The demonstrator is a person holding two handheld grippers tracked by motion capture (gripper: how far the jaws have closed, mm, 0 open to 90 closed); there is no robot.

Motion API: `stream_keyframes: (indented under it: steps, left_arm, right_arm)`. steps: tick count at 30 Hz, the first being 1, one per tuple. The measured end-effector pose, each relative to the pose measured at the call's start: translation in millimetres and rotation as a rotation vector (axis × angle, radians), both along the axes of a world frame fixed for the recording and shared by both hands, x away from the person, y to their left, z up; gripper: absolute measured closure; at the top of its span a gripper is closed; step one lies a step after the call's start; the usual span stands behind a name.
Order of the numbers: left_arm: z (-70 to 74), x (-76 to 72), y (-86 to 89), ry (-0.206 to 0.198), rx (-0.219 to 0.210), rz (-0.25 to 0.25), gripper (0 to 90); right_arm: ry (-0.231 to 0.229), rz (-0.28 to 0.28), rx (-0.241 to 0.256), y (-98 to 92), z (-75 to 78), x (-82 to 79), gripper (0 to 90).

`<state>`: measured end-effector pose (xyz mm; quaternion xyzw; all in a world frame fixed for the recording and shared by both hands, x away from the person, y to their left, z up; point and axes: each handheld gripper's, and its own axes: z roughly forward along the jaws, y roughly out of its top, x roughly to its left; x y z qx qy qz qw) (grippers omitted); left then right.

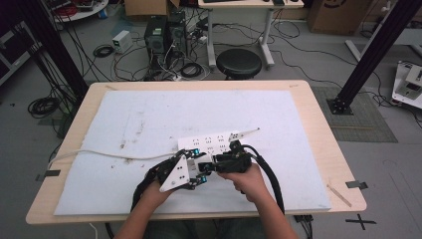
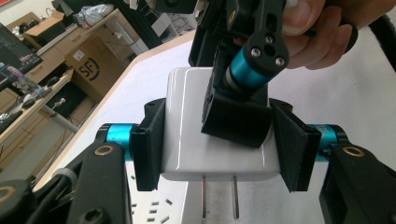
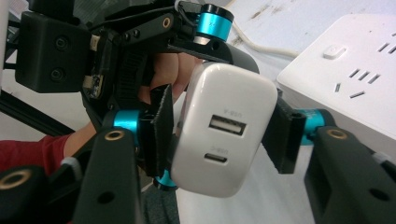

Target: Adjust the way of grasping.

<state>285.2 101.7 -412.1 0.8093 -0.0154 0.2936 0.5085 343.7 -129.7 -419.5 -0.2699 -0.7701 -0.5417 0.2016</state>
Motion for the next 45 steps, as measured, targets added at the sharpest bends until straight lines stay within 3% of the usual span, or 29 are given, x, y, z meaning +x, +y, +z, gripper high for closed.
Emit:
stream_keyframes:
  steps: [10, 15, 16, 17, 20, 21, 29, 35, 39, 45]
  left_arm:
    - [-0.5, -0.4, -2.1, -0.019, 0.020, 0.002, 41.9]
    - [0.3, 2.1, -4.0, 0.015, 0.035, 0.001, 40.7]
    - [0.7, 2.3, -4.2, 0.023, 0.021, 0.010, 40.0]
    - [3.2, 3.6, -2.8, 0.050, 0.000, 0.029, 31.6]
    - [5.7, 4.1, -0.1, 0.062, -0.015, 0.029, 28.0]
    - [7.2, 4.2, 1.8, 0.061, -0.015, 0.038, 25.0]
    - [27.8, 1.0, 21.3, 0.055, -0.041, 0.111, 21.9]
    - [47.5, 9.5, 42.4, 0.092, -0.056, 0.177, 20.0]
    - [54.9, 17.7, 60.2, 0.120, -0.086, 0.241, 17.6]
    - [61.8, 27.4, 81.1, 0.157, -0.121, 0.290, 17.6]
  right_arm:
    - [0.028, 0.019, 0.004, -1.0, -0.6, 1.2, 59.6]
    - [0.029, 0.019, 0.009, -1.4, 0.4, 0.6, 62.9]
    - [0.027, 0.018, 0.008, -2.0, 0.6, 0.5, 63.0]
    - [0.015, 0.005, -0.007, -4.4, 2.0, 0.3, 63.1]
    - [0.017, -0.014, -0.009, -8.9, 3.5, 0.8, 63.1]
    - [-0.009, -0.036, -0.022, -13.1, 5.3, 1.3, 63.1]
    - [-0.063, -0.069, -0.052, -23.3, 14.2, 1.2, 63.1]
    - [-0.113, -0.110, -0.049, -34.8, 23.1, 1.6, 63.1]
    - [-0.146, -0.135, -0.063, -43.2, 26.6, 2.0, 63.1]
    - [-0.192, -0.153, -0.106, -51.3, 30.6, 5.6, 63.1]
